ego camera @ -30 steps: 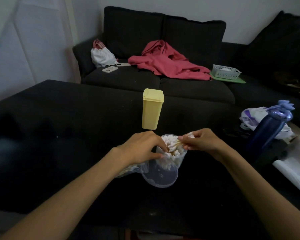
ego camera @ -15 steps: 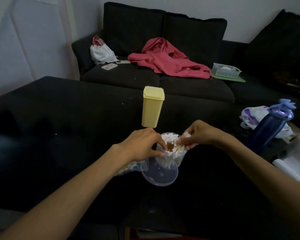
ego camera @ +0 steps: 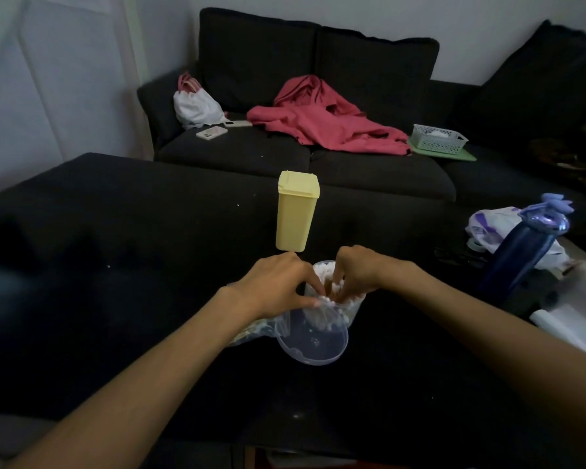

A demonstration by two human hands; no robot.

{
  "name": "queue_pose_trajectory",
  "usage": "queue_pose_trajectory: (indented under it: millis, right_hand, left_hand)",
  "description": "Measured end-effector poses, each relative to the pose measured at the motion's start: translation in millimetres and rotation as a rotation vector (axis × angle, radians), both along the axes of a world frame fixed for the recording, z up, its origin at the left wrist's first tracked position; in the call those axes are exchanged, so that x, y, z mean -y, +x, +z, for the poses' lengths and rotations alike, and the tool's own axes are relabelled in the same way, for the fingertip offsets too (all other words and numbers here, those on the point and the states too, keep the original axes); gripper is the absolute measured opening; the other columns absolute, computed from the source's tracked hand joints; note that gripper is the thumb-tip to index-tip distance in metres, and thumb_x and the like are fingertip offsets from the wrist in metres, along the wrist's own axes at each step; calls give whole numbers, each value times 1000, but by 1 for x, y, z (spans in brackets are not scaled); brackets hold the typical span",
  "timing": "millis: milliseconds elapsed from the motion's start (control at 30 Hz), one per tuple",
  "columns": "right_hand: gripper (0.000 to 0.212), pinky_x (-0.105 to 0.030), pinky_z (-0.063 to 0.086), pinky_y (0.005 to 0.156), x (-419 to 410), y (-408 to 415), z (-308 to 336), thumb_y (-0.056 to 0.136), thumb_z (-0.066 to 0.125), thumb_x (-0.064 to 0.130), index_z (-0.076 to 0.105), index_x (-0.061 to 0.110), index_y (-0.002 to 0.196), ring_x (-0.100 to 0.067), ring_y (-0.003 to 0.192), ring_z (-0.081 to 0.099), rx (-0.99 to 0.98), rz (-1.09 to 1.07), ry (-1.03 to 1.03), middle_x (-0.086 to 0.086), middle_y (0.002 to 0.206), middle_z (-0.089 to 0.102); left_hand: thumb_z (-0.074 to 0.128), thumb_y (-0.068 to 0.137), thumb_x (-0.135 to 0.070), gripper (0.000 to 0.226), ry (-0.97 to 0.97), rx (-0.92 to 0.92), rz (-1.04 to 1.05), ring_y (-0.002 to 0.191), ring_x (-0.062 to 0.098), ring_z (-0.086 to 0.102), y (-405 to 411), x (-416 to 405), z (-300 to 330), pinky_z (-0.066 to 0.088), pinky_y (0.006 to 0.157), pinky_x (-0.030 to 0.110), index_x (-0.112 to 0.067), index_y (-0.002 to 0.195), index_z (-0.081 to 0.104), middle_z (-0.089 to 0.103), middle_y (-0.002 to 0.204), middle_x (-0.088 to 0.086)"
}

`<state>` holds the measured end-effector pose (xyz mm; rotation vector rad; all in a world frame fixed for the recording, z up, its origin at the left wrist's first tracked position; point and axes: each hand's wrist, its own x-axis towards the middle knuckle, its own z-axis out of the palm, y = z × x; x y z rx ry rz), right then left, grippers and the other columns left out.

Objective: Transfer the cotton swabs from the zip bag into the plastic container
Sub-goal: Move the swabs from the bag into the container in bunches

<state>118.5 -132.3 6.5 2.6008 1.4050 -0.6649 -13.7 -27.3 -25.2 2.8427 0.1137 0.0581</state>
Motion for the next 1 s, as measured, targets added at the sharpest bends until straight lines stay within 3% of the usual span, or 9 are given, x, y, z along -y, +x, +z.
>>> queue_pose_trajectory:
  millis: [133,200,267,367,533,767,900,1000]
  right_hand:
    - [29,-14,44,61,1,8,19,88,63,20,65,9,114,-5,67,53,-233,14,-182,3,78,59]
    - [32,-15,44,63,8,13,31,89,61,18,61,12,121,-5,69,51,-351,-14,-203,3,80,58]
    - [34,-16,45,67,15,19,36,90,60,20,60,16,123,-7,73,51,-422,-33,-168,4,85,59]
    - [26,-15,46,64,24,25,31,91,59,29,67,17,111,-5,71,55,-497,-106,-8,4,83,63]
    - [16,-14,43,57,32,18,14,90,60,23,71,12,95,-2,63,55,-445,-103,106,3,74,64]
    - [22,-18,40,54,27,9,5,90,60,25,70,7,98,-6,58,49,-329,-96,80,2,67,59]
    - [25,-17,41,56,37,15,11,90,58,39,67,15,86,-6,58,48,-496,-199,34,1,69,54]
    - [24,-16,41,54,52,18,12,86,61,39,69,22,101,-5,58,48,-565,-242,134,2,71,56]
  left_hand:
    - [63,86,-45,26,-140,44,37,113,3,45,-3,1,-9,46,94,38,-41,111,65,59,119,-21]
    - [64,85,-44,24,-209,90,74,116,1,47,-4,3,-15,46,95,39,-40,109,67,59,120,-23]
    - [65,85,-42,24,-253,127,99,116,0,49,-5,6,-19,47,95,39,-39,108,67,60,120,-24]
    - [66,84,-40,24,-265,158,117,115,-1,49,-6,9,-20,47,94,38,-37,108,68,61,118,-23]
    - [66,84,-42,26,-232,170,146,114,0,49,-6,12,-19,49,92,35,-38,109,68,62,119,-22]
    - [68,82,-43,28,-216,129,151,111,1,50,-6,12,-13,49,89,34,-36,109,68,62,118,-20]
    - [69,81,-44,40,-206,164,196,92,2,50,-8,18,-11,48,83,28,-37,120,61,60,121,-10]
    - [64,86,-41,40,-158,180,174,98,4,56,-8,25,-15,46,81,25,-40,126,57,62,118,-9]
